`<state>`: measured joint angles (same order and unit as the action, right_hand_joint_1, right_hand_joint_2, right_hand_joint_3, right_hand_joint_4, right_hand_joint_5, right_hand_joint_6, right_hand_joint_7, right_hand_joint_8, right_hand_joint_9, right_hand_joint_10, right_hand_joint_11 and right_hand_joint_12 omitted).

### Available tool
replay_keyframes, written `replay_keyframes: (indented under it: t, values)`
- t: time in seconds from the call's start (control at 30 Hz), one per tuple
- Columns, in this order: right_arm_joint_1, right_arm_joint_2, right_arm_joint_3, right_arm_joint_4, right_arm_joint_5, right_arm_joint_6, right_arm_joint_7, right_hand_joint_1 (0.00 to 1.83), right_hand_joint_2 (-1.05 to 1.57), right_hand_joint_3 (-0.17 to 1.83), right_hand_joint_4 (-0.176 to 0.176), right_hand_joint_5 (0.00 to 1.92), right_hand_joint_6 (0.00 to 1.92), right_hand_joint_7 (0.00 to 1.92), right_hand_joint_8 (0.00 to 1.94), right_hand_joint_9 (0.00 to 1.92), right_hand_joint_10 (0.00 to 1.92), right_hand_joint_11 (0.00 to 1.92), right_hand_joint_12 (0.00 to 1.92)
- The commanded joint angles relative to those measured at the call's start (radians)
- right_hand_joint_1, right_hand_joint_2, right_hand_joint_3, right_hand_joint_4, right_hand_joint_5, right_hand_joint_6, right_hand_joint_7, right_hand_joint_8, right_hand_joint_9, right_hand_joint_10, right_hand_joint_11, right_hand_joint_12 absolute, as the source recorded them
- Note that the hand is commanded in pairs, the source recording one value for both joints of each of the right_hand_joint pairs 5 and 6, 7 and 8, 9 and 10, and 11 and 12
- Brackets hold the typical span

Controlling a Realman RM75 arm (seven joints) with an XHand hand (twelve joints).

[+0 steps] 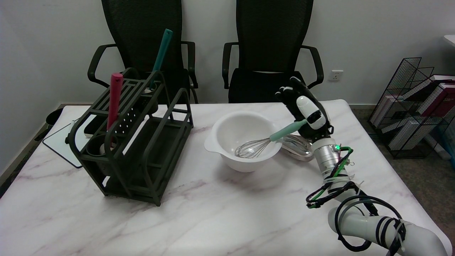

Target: Place the whisk into the mixing bowl.

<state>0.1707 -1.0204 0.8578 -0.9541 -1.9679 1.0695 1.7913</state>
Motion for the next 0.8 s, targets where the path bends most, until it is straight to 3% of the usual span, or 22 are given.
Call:
replay_keyframes:
  t: [0.03, 0.33, 0.5, 0.8]
  values:
    - [-0.038, -0.003, 0.152, 0.096, 0.0, 0.17, 0.0, 1.09, -0.03, 1.25, 0.0, 0.54, 0.54, 0.61, 0.61, 0.53, 0.53, 0.58, 0.58]
    - [-0.13, -0.01, 0.269, 0.141, 0.072, 0.268, -0.013, 1.04, -0.04, 1.27, 0.0, 0.33, 0.33, 0.41, 0.41, 0.33, 0.33, 0.44, 0.44]
    - [-0.172, -0.021, 0.269, 0.153, 0.145, 0.361, -0.013, 1.05, 0.27, 0.98, 0.0, 0.56, 0.56, 0.46, 0.46, 0.43, 0.43, 0.53, 0.53]
    - [-0.237, -0.029, 0.214, 0.188, 0.166, 0.539, -0.008, 1.04, 0.45, 1.0, 0.0, 0.73, 0.73, 0.67, 0.67, 0.57, 0.57, 0.68, 0.68]
